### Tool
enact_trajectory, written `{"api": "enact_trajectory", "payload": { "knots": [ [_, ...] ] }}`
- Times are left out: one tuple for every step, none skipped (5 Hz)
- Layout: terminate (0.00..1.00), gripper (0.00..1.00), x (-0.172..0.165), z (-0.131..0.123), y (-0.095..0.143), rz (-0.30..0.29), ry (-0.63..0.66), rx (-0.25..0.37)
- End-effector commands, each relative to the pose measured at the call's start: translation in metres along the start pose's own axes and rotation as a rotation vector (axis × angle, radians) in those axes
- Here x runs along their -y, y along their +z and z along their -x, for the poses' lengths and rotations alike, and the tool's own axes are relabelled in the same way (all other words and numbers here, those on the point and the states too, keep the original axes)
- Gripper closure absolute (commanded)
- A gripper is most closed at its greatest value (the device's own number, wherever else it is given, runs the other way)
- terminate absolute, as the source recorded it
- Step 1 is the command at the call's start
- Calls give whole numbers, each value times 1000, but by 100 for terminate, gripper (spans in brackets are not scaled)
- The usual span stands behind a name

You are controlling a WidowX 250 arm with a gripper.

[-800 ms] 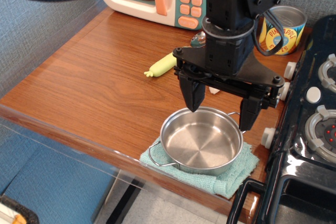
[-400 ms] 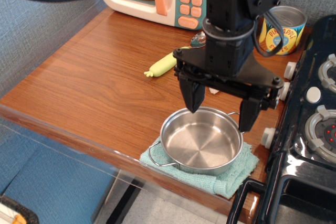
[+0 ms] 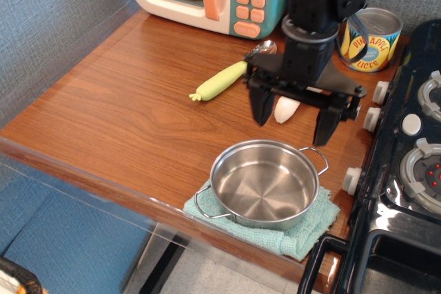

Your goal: Move the mushroom to the front left corner of the table

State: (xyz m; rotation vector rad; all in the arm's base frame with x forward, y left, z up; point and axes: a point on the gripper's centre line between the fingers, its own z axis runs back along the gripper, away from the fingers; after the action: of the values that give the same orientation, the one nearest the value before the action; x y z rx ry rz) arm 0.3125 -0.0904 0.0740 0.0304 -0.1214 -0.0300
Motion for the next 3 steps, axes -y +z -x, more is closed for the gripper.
{"api": "enact_trajectory", "payload": {
  "knots": [
    [0, 0, -33, -62, -29, 8, 102, 54],
    [0, 0, -33, -77, -52, -1, 94, 14],
    [0, 0, -30, -77, -65, 12, 95, -9]
  ]
}}
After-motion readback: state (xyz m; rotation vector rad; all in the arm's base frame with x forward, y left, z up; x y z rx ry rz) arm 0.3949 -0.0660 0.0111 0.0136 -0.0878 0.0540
